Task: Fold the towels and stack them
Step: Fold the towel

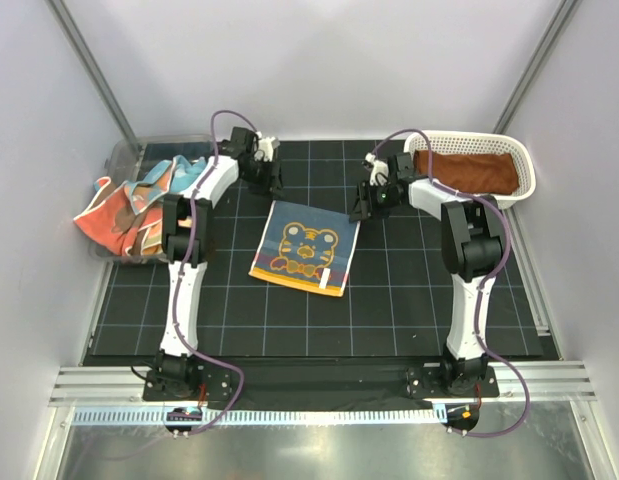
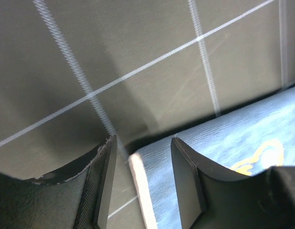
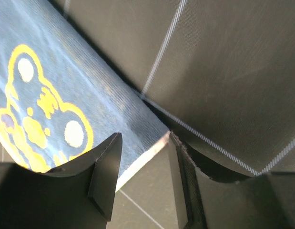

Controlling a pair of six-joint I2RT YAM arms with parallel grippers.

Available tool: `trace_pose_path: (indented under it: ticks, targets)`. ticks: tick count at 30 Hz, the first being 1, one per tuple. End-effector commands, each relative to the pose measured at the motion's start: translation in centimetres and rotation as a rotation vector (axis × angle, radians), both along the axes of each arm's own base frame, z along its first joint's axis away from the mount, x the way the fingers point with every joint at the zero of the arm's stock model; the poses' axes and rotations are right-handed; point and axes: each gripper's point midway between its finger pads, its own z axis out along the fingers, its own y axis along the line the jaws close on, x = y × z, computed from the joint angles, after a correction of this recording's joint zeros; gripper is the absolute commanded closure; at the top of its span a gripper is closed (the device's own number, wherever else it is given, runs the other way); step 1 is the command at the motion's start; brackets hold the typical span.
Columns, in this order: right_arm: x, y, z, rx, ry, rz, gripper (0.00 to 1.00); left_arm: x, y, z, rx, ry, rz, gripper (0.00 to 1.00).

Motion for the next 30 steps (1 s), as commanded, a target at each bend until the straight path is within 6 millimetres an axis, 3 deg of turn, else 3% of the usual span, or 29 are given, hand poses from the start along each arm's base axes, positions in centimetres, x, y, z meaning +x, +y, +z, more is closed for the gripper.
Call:
trace_pose_path:
  ticks: [1, 11, 16, 19, 20, 23, 27, 28, 30]
  targets:
    - [-0.3, 0.2, 0.3, 0.020, 0.015, 0.058, 0.50, -0.9, -0.1, 0.5, 0.011, 0.002, -0.086, 0.48]
    - [-0.2, -1.1, -0.4, -0.019, 0.007, 0.046, 0.52, -1.7, -0.1, -0.2, 0.009, 0.024, -0.134, 0.63]
    - [0.1, -0.2, -0.4, 0.034, 0.006, 0.063, 0.52, -1.8, -0.8, 0.3, -0.021, 0.023, -0.143, 0.73]
    - [0.3, -0.2, -0.5, 0.041, 0.005, 0.060, 0.64, -1.7, -1.0, 0.6, -0.038, 0.017, -0.142, 0.93]
    - [0.4, -0.3, -0.5, 0.034, -0.001, 0.055, 0.76, -1.6, -1.1, 0.7, -0.043, 0.019, -0.137, 0.99]
    - [1.0, -1.3, 0.4, -0.017, -0.048, 0.016, 0.98, -1.2, -1.5, 1.1, -0.072, 0.032, -0.089, 1.00]
    - [1.7, -2.1, 2.5, -0.041, -0.120, -0.039, 0.99, 0.0, -2.4, 3.9, -0.156, -0.006, 0.012, 1.00]
    - [2.0, -2.2, 2.9, -0.037, -0.139, -0.048, 0.99, -0.6, -2.4, 4.6, -0.174, 0.006, 0.048, 1.00]
    - [2.5, -2.4, 3.8, -0.040, -0.179, -0.062, 0.99, 0.6, -2.4, 5.9, -0.193, -0.071, 0.090, 1.00]
